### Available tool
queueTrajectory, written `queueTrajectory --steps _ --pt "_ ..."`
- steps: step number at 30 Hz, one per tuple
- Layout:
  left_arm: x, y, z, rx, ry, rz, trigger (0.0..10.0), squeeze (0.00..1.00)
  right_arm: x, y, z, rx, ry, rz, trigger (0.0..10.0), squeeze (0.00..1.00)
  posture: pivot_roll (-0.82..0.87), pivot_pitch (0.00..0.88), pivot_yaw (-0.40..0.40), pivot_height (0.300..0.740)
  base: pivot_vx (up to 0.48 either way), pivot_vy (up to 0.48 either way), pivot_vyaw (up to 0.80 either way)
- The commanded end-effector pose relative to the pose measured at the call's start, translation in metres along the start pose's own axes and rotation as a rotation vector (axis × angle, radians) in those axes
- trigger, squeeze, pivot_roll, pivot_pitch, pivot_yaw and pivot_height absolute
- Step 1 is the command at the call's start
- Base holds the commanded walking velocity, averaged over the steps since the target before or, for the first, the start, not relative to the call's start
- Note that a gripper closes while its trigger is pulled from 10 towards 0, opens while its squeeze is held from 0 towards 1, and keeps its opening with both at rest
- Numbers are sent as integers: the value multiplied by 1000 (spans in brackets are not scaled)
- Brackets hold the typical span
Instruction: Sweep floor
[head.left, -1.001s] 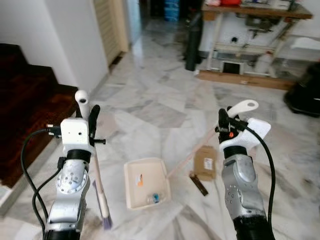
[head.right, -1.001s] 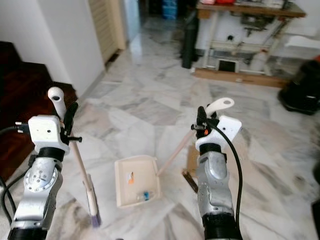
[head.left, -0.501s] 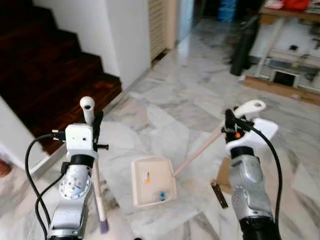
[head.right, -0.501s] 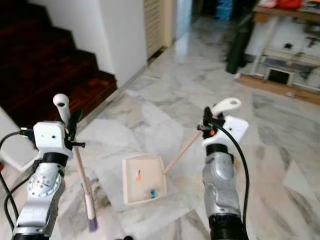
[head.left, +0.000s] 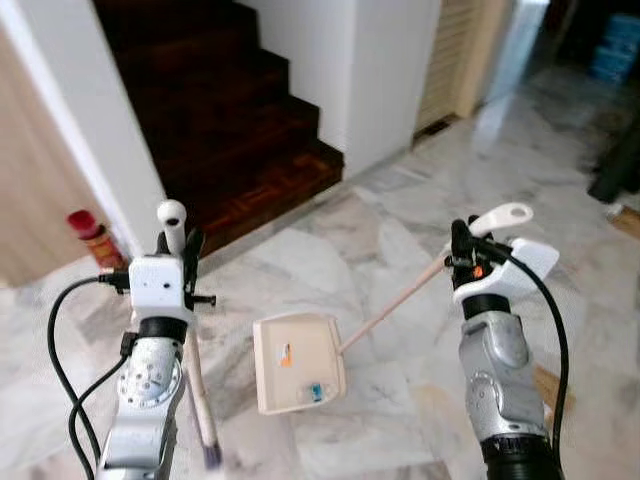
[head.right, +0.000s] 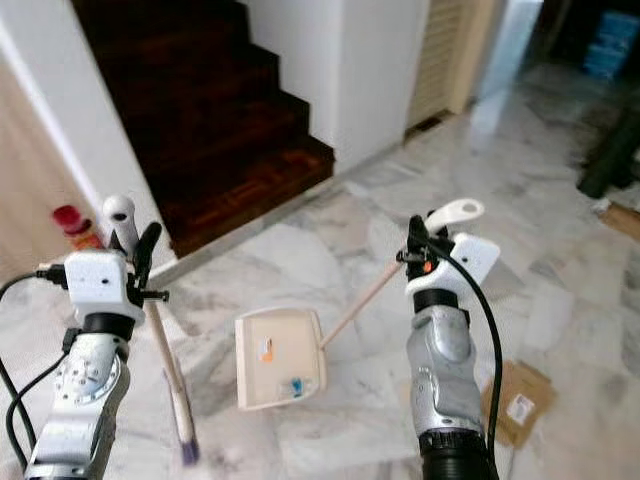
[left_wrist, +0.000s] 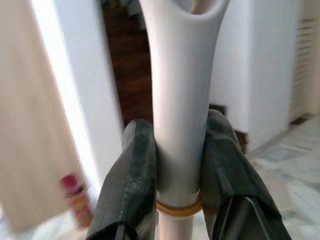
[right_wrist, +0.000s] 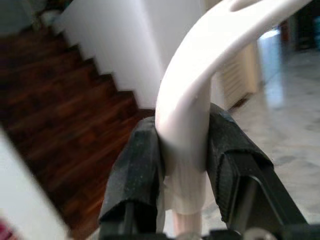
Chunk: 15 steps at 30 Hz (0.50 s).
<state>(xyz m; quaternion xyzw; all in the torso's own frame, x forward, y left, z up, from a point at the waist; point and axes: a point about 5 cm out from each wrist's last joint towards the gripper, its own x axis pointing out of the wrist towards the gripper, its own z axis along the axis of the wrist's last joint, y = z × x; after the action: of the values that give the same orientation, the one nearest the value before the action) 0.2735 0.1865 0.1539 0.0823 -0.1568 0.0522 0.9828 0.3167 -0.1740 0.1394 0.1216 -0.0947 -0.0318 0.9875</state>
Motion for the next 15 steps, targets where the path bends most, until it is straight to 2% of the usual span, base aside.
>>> queueTrajectory --steps 1,8,15 --pt "2 3 8 20 -35 7 10000 0 5 8 17 19 -74 29 10000 0 -54 4 -16 740 0 0 788" --pt "0 4 7 17 -16 16 10000 0 6 10 14 50 -50 27 10000 0 -52 20 -15 740 0 35 59" --pt "0 4 8 19 -17 15 10000 0 5 14 12 64 -39 36 10000 0 -47 27 -13 740 0 480 0"
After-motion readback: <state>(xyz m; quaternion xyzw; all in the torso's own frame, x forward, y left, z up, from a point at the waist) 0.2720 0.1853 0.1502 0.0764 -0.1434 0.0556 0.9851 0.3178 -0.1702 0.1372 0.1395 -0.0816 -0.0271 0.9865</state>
